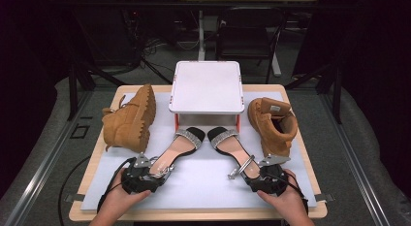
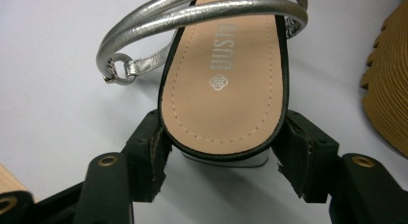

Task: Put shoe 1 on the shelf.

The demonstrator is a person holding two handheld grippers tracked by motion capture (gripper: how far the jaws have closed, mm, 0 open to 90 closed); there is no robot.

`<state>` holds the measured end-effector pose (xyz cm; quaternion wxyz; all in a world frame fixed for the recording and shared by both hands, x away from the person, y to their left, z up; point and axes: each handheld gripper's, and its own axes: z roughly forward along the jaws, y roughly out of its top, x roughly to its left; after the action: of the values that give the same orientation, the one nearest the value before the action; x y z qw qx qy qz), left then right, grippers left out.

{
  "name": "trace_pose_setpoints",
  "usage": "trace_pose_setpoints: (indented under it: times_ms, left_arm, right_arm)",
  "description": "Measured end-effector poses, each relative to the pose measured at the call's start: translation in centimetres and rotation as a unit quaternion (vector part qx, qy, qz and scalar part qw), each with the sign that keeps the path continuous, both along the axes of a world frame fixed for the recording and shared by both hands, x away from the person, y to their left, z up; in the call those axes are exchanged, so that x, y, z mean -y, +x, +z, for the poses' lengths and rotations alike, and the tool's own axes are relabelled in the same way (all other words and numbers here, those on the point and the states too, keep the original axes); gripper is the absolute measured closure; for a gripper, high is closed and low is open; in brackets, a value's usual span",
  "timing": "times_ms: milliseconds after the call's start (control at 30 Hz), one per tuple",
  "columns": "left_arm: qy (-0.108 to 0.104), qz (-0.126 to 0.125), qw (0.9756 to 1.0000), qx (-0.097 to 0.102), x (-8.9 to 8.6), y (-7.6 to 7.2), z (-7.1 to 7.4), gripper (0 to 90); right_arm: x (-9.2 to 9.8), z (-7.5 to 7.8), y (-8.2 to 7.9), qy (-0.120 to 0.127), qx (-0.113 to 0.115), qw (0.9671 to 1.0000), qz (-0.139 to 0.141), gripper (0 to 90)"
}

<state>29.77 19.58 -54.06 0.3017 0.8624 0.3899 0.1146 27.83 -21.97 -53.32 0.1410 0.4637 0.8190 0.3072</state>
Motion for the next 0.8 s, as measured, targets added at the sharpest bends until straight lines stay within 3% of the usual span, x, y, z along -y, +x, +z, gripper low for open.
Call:
trace_pose_setpoints:
  times_ms: [200,367,467,800]
  left_arm:
    - [0.004,0.011,0.9999,-0.003,0.8,0.1,0.2,40.6]
    - [-0.012,0.023,0.9996,-0.008,1.5,0.3,0.7,40.6]
    - [-0.007,0.028,0.9995,-0.014,1.9,0.3,0.7,40.6]
    - [-0.01,0.018,0.9996,-0.017,2.7,-0.1,0.2,39.8]
  right_arm:
    - [-0.8,0.1,-0.2,-0.007,-0.003,0.9999,-0.012,39.9]
    - [-1.1,0.1,-0.2,-0.009,-0.003,0.9998,-0.017,40.0]
    - [-1.2,0.1,-0.3,-0.009,-0.004,0.9998,-0.018,40.0]
    - [-1.6,0.1,-0.6,-0.009,-0.002,0.9998,-0.017,40.0]
